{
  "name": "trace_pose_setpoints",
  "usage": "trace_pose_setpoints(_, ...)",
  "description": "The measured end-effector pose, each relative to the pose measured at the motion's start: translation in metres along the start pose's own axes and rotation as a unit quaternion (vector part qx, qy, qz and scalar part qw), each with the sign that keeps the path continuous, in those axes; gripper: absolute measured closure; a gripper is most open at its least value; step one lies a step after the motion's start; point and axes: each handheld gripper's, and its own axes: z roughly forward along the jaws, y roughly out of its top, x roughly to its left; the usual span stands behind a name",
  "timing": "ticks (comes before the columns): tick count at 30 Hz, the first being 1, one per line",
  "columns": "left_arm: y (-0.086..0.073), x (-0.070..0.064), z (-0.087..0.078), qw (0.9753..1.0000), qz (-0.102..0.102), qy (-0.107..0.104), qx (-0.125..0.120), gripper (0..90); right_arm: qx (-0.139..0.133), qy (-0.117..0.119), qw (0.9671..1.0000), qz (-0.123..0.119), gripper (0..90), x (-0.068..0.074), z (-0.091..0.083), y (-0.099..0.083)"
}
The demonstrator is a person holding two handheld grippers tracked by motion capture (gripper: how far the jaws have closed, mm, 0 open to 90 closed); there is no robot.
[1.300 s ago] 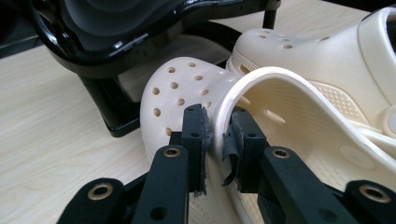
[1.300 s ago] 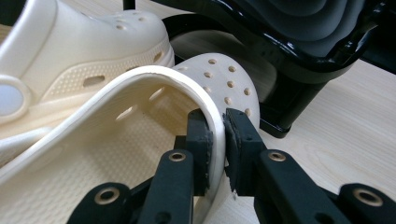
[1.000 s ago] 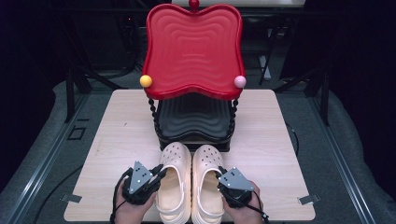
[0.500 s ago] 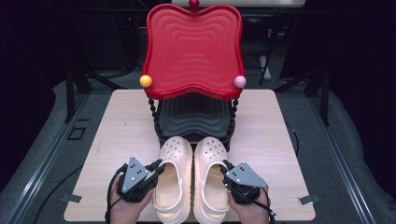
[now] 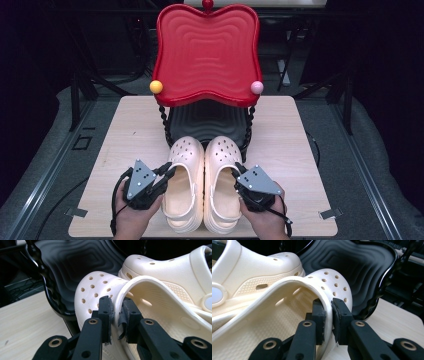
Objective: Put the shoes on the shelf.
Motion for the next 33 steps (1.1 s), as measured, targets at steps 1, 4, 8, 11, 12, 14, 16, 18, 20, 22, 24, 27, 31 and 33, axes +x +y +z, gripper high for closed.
trace_pose_setpoints(1,0.002,0.001,0.001,1.0000,0.002,0.002,-0.001,79.4,-0.004,-0.001,1.0000,0.001,80.8,-0.001,0.001,0.002)
trace_pose_setpoints(4,0.007,0.004,0.004,1.0000,0.004,0.004,-0.004,79.4,-0.005,-0.003,1.0000,0.001,80.8,-0.003,0.003,0.007)
trace_pose_setpoints(8,0.017,0.011,0.015,0.9998,0.007,0.013,-0.009,79.7,-0.008,-0.005,0.9998,0.015,80.8,-0.011,0.012,0.015)
trace_pose_setpoints(11,0.024,0.014,0.024,0.9996,0.019,0.021,-0.009,80.0,-0.004,-0.006,0.9997,0.024,80.8,-0.017,0.020,0.019)
trace_pose_setpoints(12,0.026,0.015,0.027,0.9995,0.022,0.022,-0.010,80.0,-0.009,-0.008,0.9996,0.027,80.8,-0.019,0.024,0.020)
trace_pose_setpoints(14,0.030,0.017,0.033,0.9992,0.026,0.028,-0.011,80.0,-0.010,-0.014,0.9996,0.023,80.8,-0.022,0.030,0.023)
trace_pose_setpoints(16,0.032,0.018,0.037,0.9992,0.026,0.030,-0.010,80.0,-0.012,-0.017,0.9996,0.020,80.8,-0.023,0.033,0.024)
trace_pose_setpoints(18,0.035,0.021,0.044,0.9990,0.030,0.033,-0.011,80.0,-0.012,-0.023,0.9996,0.015,80.8,-0.026,0.039,0.027)
trace_pose_setpoints(20,0.038,0.024,0.055,0.9987,0.032,0.036,-0.012,80.0,-0.011,-0.031,0.9994,0.007,80.8,-0.030,0.049,0.031)
trace_pose_setpoints(22,0.039,0.026,0.063,0.9987,0.031,0.038,-0.016,80.0,-0.012,-0.037,0.9992,0.003,80.8,-0.032,0.056,0.033)
trace_pose_setpoints(24,0.040,0.028,0.070,0.9986,0.029,0.042,-0.016,79.9,-0.013,-0.042,0.9991,0.002,80.8,-0.035,0.062,0.033)
trace_pose_setpoints(27,0.042,0.028,0.080,0.9982,0.034,0.047,-0.014,79.8,-0.015,-0.047,0.9988,0.006,80.6,-0.038,0.072,0.033)
trace_pose_setpoints(31,0.039,0.028,0.091,0.9980,0.037,0.050,-0.003,79.5,-0.012,-0.049,0.9987,0.002,79.9,-0.039,0.083,0.031)
trace_pose_setpoints(33,0.037,0.029,0.094,0.9985,0.031,0.046,-0.002,78.9,-0.009,-0.049,0.9988,0.003,79.7,-0.038,0.086,0.029)
